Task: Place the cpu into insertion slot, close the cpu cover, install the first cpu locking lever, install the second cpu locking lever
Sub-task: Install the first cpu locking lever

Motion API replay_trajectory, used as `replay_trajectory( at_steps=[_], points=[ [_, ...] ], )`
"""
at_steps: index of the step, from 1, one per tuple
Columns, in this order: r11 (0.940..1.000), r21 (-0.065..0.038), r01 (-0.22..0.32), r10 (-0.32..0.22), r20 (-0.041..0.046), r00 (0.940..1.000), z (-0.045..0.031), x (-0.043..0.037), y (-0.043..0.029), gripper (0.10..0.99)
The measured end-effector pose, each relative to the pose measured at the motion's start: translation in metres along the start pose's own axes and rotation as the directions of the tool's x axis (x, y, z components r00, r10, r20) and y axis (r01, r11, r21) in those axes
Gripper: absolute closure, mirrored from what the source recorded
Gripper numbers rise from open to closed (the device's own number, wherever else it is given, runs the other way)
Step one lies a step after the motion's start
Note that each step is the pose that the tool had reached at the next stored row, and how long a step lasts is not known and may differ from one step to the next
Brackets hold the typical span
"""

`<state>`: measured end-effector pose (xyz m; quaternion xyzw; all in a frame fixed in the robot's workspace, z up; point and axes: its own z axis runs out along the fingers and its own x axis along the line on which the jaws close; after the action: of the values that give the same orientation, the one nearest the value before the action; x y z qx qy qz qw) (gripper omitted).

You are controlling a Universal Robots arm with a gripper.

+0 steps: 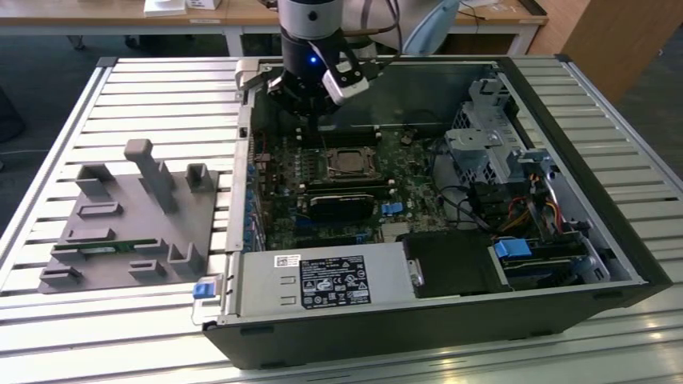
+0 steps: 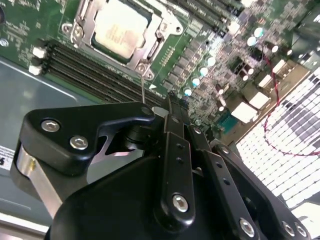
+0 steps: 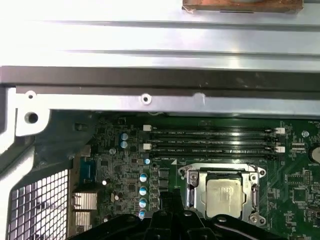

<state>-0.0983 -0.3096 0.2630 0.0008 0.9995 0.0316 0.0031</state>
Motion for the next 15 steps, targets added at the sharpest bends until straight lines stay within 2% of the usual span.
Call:
replay_trajectory(
  at_steps=[8,15],
  points=[
    [1.0000,0.000,0.002,-0.002,-0.0001,1.0000,0.0053,0.0028,0.0126,0.980],
    [1.0000,0.000,0.002,-0.002,-0.0002,1.0000,0.0061,0.0017,0.0152,0.980]
  ],
)
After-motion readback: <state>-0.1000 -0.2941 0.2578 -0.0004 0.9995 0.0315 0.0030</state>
